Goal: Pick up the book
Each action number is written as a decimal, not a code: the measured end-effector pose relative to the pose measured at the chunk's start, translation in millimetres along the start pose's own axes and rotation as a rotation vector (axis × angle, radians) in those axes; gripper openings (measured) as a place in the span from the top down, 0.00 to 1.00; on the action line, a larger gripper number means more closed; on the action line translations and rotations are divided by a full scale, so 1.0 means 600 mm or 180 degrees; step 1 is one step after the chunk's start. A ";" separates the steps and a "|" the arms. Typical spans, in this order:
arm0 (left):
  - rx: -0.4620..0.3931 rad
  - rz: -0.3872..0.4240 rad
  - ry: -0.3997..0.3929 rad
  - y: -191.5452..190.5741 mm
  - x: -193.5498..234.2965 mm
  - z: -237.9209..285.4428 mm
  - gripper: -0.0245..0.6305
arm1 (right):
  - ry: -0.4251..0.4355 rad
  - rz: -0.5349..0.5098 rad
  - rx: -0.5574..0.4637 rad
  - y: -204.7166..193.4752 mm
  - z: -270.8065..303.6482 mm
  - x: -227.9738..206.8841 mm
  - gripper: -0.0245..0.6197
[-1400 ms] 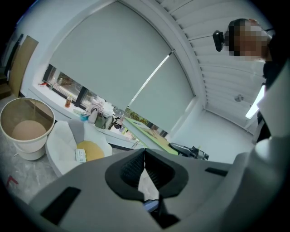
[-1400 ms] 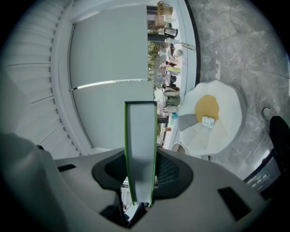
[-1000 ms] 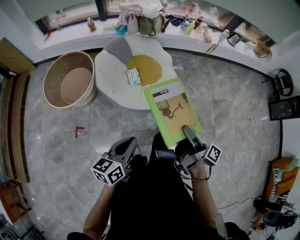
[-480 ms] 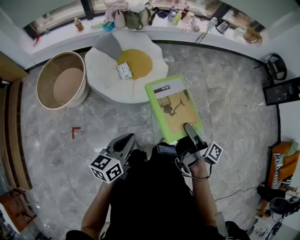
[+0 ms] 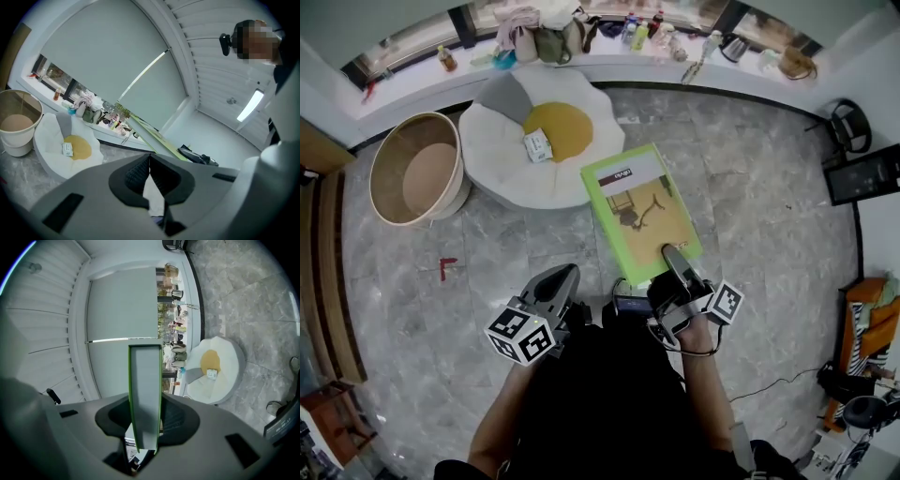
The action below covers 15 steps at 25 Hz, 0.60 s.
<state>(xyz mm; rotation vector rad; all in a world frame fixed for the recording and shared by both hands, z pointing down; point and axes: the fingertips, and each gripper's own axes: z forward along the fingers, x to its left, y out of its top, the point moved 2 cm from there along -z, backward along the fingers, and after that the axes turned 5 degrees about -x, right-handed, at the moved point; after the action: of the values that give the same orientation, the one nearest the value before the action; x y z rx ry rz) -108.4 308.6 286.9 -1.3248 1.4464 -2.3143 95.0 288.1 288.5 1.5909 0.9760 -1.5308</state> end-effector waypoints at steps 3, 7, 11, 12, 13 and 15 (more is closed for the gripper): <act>0.0052 0.0041 -0.0045 -0.006 0.003 0.009 0.94 | -0.0029 -0.0112 0.0008 0.005 -0.001 -0.007 0.73; 0.0100 0.0045 -0.0028 -0.011 0.011 0.012 0.94 | 0.0001 -0.0151 0.0002 0.008 -0.003 -0.011 0.73; 0.0120 0.0044 -0.0025 -0.013 0.012 0.022 0.94 | -0.0007 -0.0126 0.0027 0.009 -0.003 -0.015 0.73; 0.0122 0.0043 -0.0031 -0.014 0.011 0.024 0.94 | -0.0009 -0.0120 0.0029 0.009 -0.003 -0.015 0.73; 0.0129 0.0042 -0.0042 -0.015 0.010 0.026 0.94 | -0.0004 -0.0116 0.0030 0.009 -0.004 -0.015 0.73; 0.0149 0.0049 -0.0071 -0.017 0.008 0.030 0.94 | 0.0006 -0.0124 0.0030 0.010 -0.003 -0.015 0.73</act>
<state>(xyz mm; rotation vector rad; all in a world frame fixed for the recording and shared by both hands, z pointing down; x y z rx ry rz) -94.9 299.5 300.8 -1.3183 1.3822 -2.3016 100.7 286.4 297.3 1.5887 1.0077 -1.5626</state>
